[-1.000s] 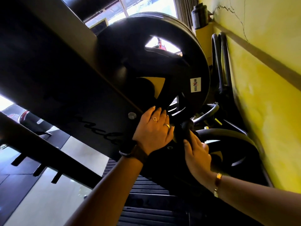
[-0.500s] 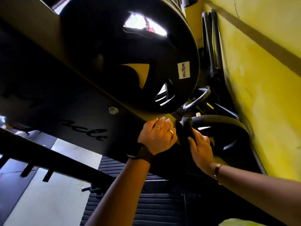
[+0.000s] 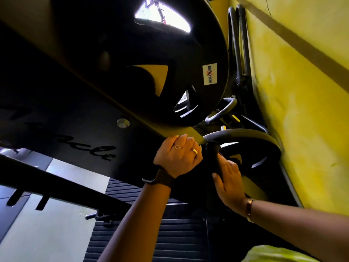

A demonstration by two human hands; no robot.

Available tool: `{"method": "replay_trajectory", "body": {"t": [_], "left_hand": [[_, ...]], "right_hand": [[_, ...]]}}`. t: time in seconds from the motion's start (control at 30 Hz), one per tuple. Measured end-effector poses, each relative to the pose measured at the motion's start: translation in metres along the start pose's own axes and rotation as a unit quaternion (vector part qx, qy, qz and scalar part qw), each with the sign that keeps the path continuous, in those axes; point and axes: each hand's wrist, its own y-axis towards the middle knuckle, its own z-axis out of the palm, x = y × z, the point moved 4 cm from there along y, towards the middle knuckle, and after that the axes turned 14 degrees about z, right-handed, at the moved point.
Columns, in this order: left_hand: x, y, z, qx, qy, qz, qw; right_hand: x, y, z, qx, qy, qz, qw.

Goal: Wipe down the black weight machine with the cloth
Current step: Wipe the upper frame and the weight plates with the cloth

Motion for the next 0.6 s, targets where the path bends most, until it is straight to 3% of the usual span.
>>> {"method": "replay_trajectory", "body": {"t": [0.07,0.2,0.37,0.6], "left_hand": [[-0.002,-0.002,0.002,-0.011,0.001,-0.006,1.000],[-0.003,-0.004,0.003,-0.020,0.004,0.000,1.000],[-0.004,-0.006,0.004,-0.010,0.003,-0.002,1.000],[-0.004,-0.005,0.002,-0.003,0.011,0.009,1.000]], "right_hand": [[-0.025,0.008,0.001,0.014,0.001,0.031,0.999],[-0.060,0.021,0.007,0.047,0.047,0.185,0.980],[-0.035,0.019,0.006,0.062,0.046,0.286,0.955],[0.036,-0.002,0.005,0.061,0.111,0.155,0.980]]}}
